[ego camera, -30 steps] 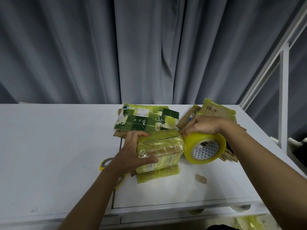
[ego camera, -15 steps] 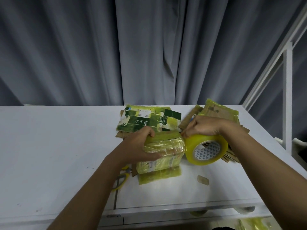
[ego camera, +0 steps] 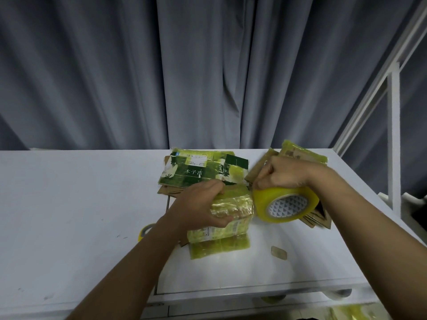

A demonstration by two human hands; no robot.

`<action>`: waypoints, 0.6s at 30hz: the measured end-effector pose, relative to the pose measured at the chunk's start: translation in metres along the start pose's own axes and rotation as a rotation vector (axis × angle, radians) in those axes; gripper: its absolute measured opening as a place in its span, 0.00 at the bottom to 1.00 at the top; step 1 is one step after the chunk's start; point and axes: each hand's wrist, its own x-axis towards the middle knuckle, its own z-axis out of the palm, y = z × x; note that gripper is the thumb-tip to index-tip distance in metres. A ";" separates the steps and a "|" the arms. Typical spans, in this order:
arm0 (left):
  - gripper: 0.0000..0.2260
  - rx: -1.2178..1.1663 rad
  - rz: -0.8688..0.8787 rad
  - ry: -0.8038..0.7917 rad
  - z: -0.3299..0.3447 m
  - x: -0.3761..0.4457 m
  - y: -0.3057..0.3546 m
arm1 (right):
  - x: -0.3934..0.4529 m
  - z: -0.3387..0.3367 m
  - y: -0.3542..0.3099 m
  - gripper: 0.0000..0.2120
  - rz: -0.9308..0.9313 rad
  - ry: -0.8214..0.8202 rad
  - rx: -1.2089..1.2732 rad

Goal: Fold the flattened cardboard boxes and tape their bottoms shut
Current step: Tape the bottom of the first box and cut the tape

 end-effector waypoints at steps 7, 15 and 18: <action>0.27 -0.005 -0.027 0.004 -0.001 0.002 -0.001 | -0.002 -0.024 -0.018 0.10 0.010 0.044 -0.060; 0.27 -0.010 -0.003 0.062 0.003 0.001 -0.007 | 0.018 0.002 -0.002 0.27 0.142 0.022 -0.138; 0.18 -0.035 0.000 0.124 0.008 0.001 -0.008 | 0.020 0.008 0.000 0.17 0.157 0.042 -0.138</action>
